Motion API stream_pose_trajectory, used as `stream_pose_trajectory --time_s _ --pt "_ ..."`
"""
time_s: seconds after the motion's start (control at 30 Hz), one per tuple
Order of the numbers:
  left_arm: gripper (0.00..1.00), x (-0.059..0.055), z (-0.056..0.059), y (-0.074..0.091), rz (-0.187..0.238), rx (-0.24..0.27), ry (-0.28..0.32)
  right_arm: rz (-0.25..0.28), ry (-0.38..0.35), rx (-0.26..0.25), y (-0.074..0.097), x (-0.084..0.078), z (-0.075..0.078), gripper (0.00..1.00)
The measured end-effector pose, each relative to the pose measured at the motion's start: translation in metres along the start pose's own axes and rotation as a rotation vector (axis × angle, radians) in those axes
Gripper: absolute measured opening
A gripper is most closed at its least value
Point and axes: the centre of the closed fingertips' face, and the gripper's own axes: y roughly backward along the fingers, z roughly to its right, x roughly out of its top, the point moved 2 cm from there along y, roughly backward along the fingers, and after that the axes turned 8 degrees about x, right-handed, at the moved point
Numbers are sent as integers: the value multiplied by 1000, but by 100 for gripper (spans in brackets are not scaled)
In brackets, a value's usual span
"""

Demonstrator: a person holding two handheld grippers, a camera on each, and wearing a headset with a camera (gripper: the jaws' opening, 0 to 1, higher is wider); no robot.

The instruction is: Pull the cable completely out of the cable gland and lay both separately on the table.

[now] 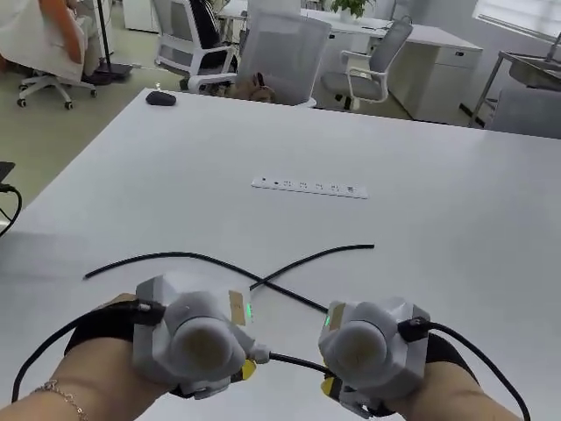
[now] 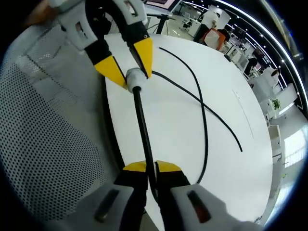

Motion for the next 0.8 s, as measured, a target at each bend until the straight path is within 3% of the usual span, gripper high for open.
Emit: stream_pose_trajectory --time_s 0.17,0.33,0.47,0.53,0.6,0.8 --pt "17 -3 -1 0 -15 9 6 -35 -46 -13 1 -11 5 5" --pt "17 -6 1 0 -31 5 -18 -35 -2 9 -1 -5 -2 9" --pt "17 -1 6 0 -9 -10 -34 8 38 25 0 7 -9 15" --pt "17 3 10 0 3 -24 -46 75 57 57 1 19 -16 16" --pt "17 8 14 1 24 -35 -51 99 57 80 1 24 -20 16" --pt "17 6 19 -3 6 -53 -82 161 102 106 4 37 -28 15"
